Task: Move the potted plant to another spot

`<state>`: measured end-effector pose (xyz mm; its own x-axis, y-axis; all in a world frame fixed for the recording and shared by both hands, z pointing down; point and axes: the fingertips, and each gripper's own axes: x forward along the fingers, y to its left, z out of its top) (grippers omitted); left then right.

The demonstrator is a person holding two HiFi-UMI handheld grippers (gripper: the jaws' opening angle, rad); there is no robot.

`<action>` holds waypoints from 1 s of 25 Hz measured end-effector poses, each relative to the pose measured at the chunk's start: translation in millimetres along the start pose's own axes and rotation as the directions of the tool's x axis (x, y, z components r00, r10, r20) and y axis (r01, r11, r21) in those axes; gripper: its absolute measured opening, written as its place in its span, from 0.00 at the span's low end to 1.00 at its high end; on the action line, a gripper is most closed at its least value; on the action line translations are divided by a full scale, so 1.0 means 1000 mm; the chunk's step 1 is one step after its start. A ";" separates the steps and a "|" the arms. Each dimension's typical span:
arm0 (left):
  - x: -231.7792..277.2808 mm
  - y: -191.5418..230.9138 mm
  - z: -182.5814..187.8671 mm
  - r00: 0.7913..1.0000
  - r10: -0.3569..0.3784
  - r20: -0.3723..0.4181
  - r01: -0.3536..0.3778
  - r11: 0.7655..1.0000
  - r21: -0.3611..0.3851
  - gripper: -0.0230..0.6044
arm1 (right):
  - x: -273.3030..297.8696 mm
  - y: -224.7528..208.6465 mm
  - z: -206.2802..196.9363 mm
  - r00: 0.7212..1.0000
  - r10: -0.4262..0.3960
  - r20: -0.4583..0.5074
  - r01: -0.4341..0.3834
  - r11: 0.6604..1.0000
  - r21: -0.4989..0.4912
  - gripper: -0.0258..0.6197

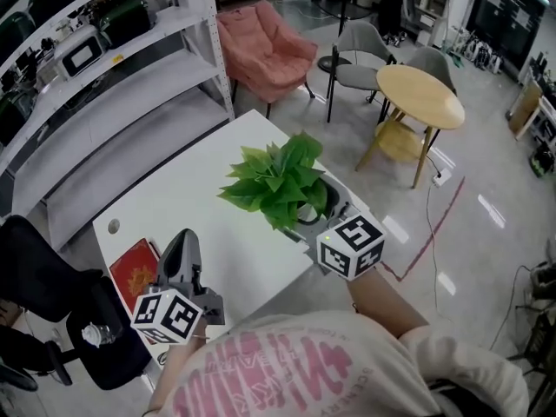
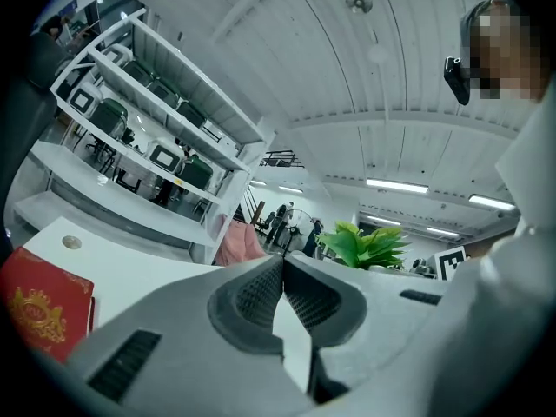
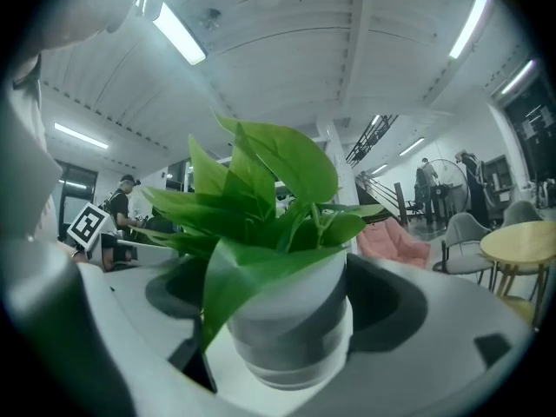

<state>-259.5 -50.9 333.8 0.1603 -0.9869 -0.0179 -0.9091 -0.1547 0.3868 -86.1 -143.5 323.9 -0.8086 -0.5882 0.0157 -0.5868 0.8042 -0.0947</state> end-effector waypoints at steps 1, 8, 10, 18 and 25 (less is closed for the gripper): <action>-0.002 -0.001 -0.003 1.000 -0.014 -0.006 0.014 1.000 -0.003 0.04 | -0.004 0.001 -0.002 1.000 -0.017 0.001 0.017 1.000 0.001 0.81; -0.005 -0.003 0.001 0.995 -0.085 -0.048 0.084 0.996 -0.038 0.04 | -0.016 0.008 0.011 0.993 -0.116 0.002 0.116 0.993 0.030 0.81; -0.005 -0.004 0.002 0.994 -0.096 -0.055 0.093 0.994 -0.054 0.04 | -0.018 0.011 0.013 0.991 -0.133 -0.007 0.133 0.991 0.033 0.81; -0.011 0.011 -0.007 0.993 -0.080 -0.082 0.071 0.992 -0.102 0.04 | -0.022 0.011 0.010 0.986 -0.164 -0.028 0.165 0.985 0.039 0.81; 0.017 0.013 -0.025 0.994 -0.062 -0.090 0.051 0.991 -0.124 0.04 | -0.009 -0.013 -0.012 0.989 -0.136 -0.054 0.139 0.989 0.049 0.81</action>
<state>-258.6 -68.4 361.4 0.2503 -0.9673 0.0412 -0.8449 -0.1974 0.4971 -71.7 -147.8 336.5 -0.7225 -0.6865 0.0821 -0.6903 0.7097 -0.1405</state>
